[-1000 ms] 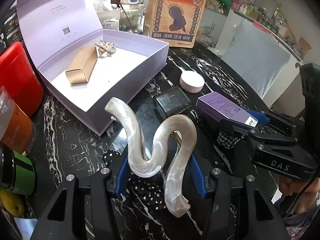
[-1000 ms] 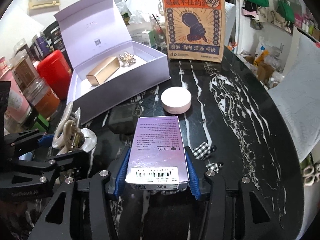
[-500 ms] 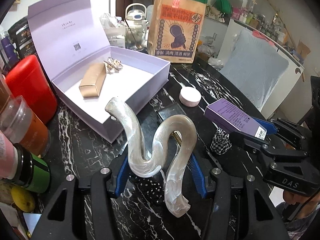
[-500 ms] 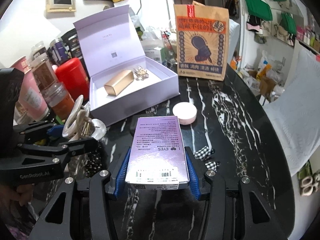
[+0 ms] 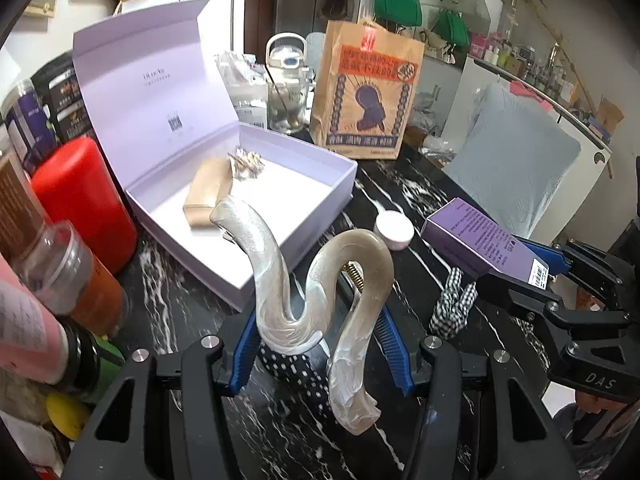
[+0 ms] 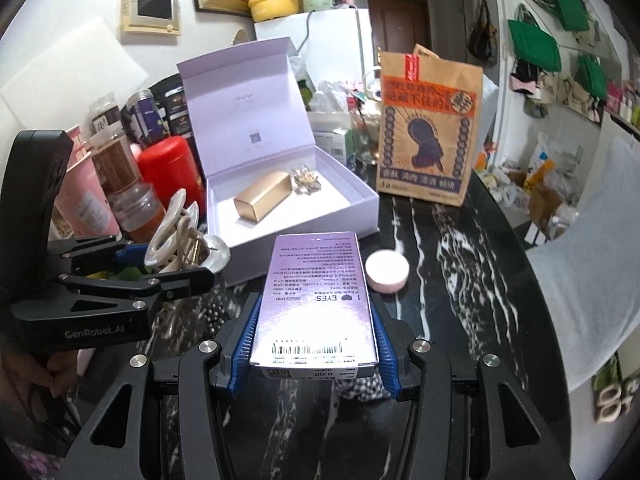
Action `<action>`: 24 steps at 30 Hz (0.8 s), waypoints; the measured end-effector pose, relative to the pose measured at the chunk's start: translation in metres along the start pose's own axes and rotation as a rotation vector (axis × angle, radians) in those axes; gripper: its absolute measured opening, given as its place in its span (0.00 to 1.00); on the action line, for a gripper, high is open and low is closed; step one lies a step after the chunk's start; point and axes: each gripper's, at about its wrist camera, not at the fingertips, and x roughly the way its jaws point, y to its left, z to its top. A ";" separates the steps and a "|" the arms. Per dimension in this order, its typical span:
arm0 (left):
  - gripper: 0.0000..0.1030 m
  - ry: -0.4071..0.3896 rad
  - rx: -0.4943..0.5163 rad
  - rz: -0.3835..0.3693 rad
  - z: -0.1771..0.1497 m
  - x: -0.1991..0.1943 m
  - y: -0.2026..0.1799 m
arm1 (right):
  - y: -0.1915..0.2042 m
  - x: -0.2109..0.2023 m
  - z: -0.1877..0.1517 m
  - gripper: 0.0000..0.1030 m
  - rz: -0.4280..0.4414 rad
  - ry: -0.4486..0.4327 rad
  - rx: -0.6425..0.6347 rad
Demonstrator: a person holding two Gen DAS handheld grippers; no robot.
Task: Organize rigid objects
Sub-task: 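Lift the S-shaped clip and purple box and carry them into the lavender box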
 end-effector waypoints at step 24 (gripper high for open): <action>0.52 -0.143 -0.016 0.077 0.082 0.003 0.044 | 0.006 0.033 0.088 0.49 0.047 -0.071 -0.094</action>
